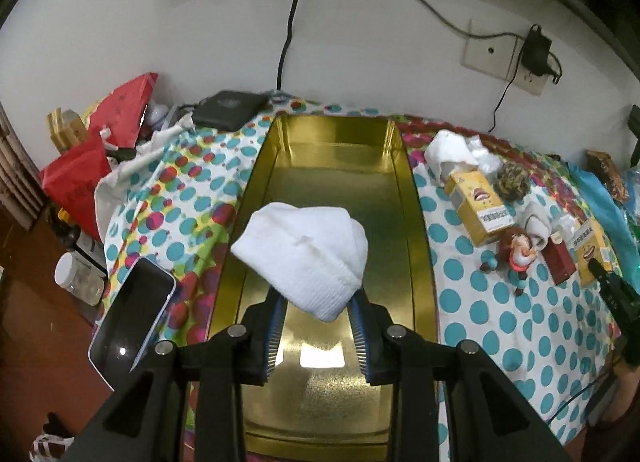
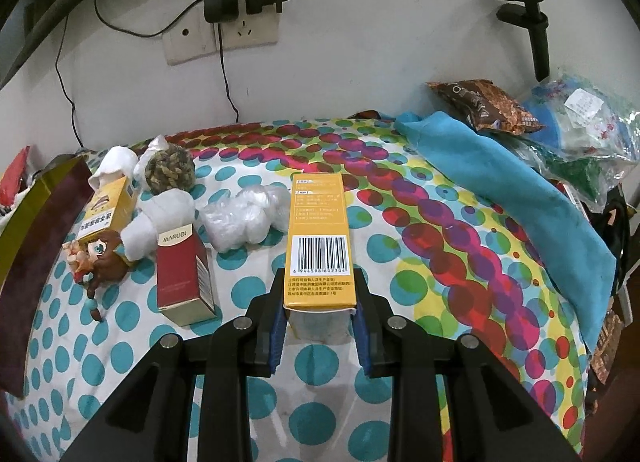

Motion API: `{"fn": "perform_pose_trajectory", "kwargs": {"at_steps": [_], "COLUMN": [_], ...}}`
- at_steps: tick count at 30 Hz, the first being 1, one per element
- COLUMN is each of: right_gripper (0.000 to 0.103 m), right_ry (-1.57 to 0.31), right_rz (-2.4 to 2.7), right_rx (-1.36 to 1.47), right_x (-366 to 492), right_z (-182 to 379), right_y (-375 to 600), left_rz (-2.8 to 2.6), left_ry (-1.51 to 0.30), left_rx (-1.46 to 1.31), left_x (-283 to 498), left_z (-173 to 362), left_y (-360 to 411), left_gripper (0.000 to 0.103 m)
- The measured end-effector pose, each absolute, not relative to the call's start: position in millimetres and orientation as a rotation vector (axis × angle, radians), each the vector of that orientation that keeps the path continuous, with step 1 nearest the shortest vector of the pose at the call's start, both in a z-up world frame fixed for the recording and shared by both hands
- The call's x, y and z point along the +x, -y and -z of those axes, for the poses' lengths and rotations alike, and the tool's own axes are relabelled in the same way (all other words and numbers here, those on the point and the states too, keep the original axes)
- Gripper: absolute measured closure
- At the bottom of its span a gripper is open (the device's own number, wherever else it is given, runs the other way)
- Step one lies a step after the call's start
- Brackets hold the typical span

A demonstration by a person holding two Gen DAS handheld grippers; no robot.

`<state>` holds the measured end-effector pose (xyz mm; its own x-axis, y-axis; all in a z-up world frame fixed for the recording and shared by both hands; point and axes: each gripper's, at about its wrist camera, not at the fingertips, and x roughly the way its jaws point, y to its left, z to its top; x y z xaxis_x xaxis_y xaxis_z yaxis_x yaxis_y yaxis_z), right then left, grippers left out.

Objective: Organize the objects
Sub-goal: 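Carry the white sock into the gold tray and open the left tool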

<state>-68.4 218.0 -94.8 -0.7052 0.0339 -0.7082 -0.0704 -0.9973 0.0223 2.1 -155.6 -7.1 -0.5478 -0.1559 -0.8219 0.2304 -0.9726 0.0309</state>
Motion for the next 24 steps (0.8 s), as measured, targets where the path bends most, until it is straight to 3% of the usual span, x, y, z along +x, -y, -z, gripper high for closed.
{"fn": "perform_pose_trajectory", "kwargs": {"at_steps": [15,18,20,24], "right_gripper": [0.076,0.076,0.076,0.076], "right_ry": [-0.063,-0.065,-0.062,-0.063], "right_rz": [-2.840,-2.840,-2.839,-2.839], "right_rx": [-1.198,-1.198,-1.198,-1.199], "right_x": [-71.3,-71.6,-71.4,-71.4], "right_z": [95.7,96.2,95.7,95.6], "right_y": [-218.0,-218.3,-217.5,-217.7], "left_rz": [2.535,2.520,2.516,2.511], "left_ry": [-0.013,-0.006,-0.004,0.030], "left_rx": [1.444,1.452,1.449,1.434], "left_x": [-10.5,-11.1,-10.3,-8.0], "left_z": [37.2,38.2,38.1,36.4], "left_y": [144.2,143.8,143.4,140.2], "left_gripper": [0.070,0.066,0.056,0.052]}}
